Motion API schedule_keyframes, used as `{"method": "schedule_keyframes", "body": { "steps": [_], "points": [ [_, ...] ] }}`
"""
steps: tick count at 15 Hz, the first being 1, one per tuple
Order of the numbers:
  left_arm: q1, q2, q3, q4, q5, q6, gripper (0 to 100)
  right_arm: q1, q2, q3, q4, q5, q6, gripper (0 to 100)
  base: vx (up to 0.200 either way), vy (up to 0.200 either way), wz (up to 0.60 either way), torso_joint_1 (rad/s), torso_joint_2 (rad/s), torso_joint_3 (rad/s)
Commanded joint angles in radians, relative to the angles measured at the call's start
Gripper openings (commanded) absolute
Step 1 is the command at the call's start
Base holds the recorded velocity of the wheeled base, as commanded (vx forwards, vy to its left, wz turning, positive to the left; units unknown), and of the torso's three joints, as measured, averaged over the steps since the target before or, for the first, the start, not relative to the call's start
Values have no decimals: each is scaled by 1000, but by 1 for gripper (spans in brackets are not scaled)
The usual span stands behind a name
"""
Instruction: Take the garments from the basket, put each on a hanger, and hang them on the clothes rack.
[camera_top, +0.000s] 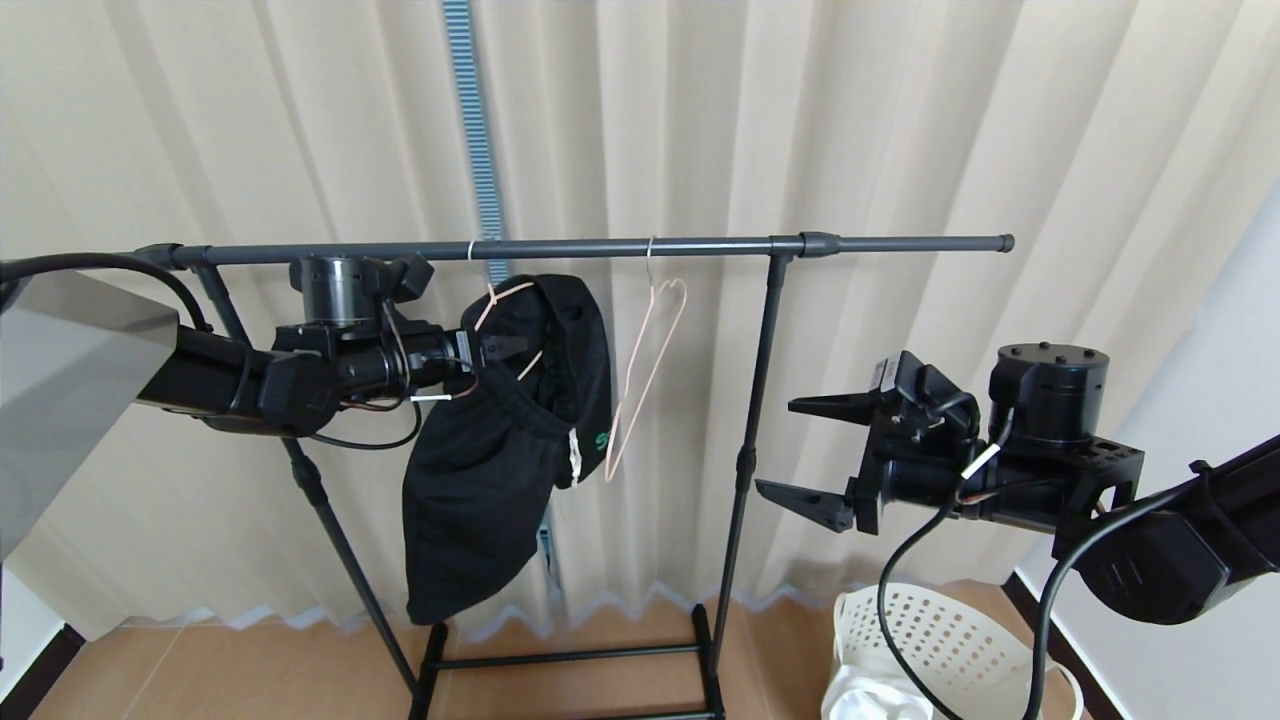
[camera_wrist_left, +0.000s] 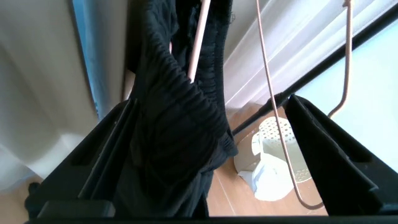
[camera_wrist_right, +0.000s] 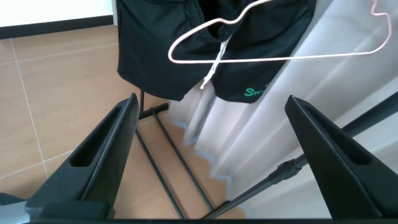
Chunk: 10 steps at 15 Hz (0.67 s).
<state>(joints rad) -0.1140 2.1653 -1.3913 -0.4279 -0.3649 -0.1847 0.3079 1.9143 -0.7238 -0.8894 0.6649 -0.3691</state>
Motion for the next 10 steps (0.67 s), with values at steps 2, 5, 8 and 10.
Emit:
{"method": "schedule_keyframes", "body": {
  "steps": [2,5,8,10],
  "points": [
    [-4,11,-17,3,3,2,100,0,2,0,0,-1,-1,100,0,0,0,0,0,0],
    [-3,28,-46,4,43,2,100,0,2,-2,0,-1,-1,100,0,0,0,0,0,0],
    [-4,39,-61,4,47,4,100,0,2,-2,0,1,-1,100,0,0,0,0,0,0],
    [-7,57,-78,6,61,5,100,0,2,-2,0,-1,-1,100,0,0,0,0,0,0]
  ]
}}
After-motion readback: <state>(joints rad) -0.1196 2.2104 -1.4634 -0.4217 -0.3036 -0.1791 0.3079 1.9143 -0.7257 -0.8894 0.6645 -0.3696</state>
